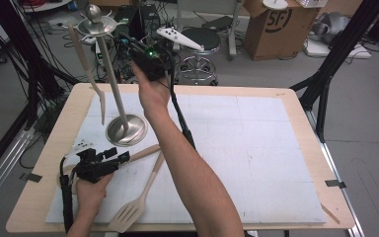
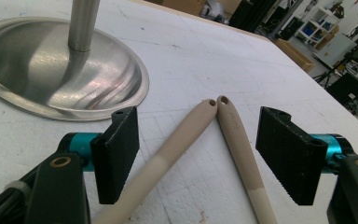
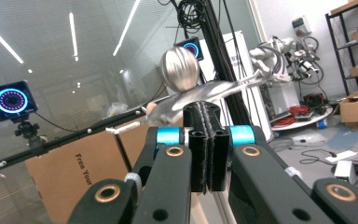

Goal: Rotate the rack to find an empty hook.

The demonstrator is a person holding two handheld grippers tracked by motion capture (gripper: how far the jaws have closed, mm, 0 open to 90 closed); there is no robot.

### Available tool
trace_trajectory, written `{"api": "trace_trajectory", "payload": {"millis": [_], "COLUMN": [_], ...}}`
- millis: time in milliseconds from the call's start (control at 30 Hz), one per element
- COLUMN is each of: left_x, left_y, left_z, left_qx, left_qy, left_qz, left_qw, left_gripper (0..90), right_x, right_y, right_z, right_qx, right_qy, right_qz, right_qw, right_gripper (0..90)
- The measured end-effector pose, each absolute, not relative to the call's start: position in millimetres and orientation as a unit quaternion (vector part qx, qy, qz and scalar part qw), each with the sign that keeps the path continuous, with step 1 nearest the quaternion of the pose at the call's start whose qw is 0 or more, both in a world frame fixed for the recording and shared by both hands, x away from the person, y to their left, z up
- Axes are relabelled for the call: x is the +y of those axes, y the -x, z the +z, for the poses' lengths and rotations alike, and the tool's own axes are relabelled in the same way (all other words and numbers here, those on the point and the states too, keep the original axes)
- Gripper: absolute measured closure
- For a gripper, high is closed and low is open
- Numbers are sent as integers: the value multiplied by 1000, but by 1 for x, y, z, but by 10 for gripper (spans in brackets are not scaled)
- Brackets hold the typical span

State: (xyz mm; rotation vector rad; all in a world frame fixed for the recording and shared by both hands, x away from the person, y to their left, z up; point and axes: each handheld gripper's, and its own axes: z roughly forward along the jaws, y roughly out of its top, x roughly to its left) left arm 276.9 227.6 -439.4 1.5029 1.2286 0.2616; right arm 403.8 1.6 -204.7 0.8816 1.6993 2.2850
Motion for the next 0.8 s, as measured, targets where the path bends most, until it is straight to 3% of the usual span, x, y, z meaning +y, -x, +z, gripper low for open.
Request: {"api": "trace_trajectory", "payload": {"millis": [800], "left_x": [230], "left_y": [-276], "left_z": [-439], "left_qx": [524], "left_qy": [-634], "left_qz": [110], "left_qw": [558], "left_gripper": [306], "right_x": [25], "right_y": [-385], "right_z": [-197], "right_qx": [611], "right_qy": [-245], "right_qz": [747], "right_qw": [97], "right_gripper": [899]}}
